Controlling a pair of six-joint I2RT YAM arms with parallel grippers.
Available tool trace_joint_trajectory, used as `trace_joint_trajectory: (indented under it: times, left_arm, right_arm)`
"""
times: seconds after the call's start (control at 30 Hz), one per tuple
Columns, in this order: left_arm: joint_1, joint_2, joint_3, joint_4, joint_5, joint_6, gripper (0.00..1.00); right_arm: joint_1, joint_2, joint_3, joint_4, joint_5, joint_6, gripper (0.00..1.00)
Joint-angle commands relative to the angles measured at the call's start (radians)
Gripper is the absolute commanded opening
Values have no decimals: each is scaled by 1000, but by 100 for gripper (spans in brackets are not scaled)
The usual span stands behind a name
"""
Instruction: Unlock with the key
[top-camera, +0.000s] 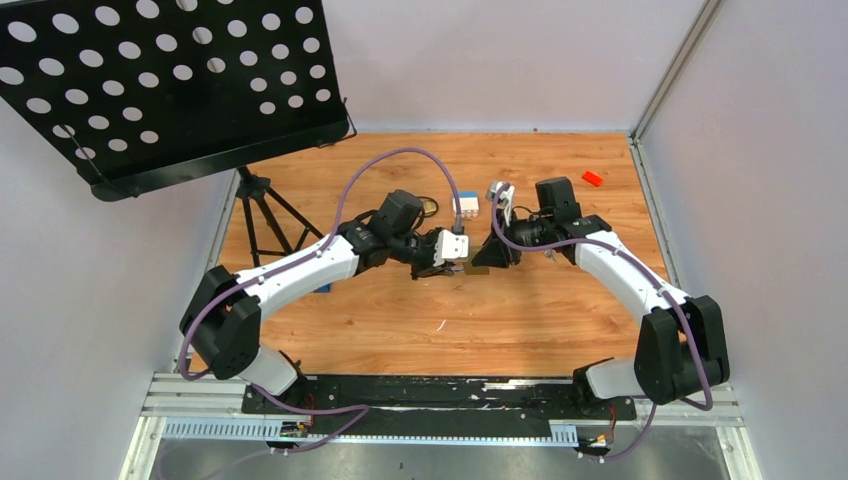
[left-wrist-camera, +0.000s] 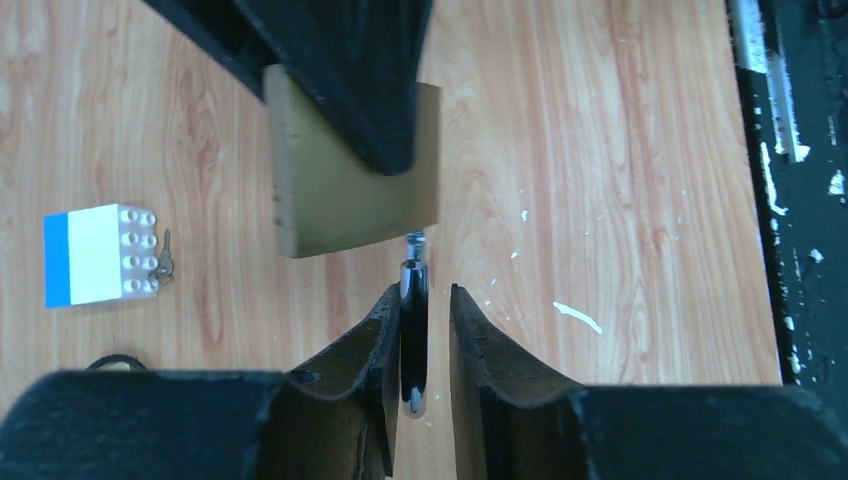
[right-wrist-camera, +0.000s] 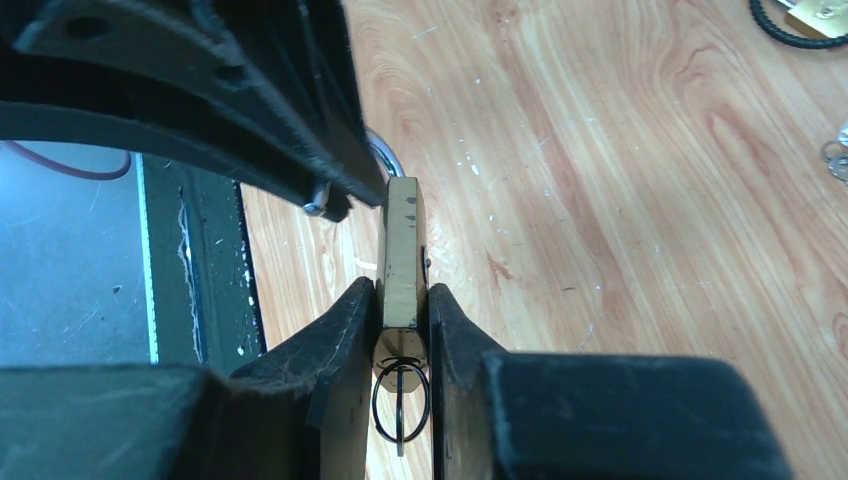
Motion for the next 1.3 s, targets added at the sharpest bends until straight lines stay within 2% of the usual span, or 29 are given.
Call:
trace_joint_trajectory:
  times: [0.0,0.17,0.5,0.6,0.9,1.03,1.27]
  left_arm:
    - [-1,-68,-15,-31,107,50,29]
    - [-13,-63,-46,-39,151,92,33]
    - [-78,50,-16,-70,55,121,40]
    - [-78,61,-2,-71,23,113,45]
    - [-52,-50,-23,-42,-43,109,59]
    - [-25,-88,-39,-21,-70,93,67]
    - [8,-125,-85,43,-148,20,70]
  right_arm:
    - [-17,-3,28,114,-12,57,0]
    - [-43,19,28,145,-31,111,0]
    - [-87,41,21,184,-78,184,0]
    - [-112,41,15,197,-93,202,0]
    - [-239,54,37,207,-17,238,0]
    - [-354,110,75,252,-1,289,0]
    - [-480,346,223,349,15,419,0]
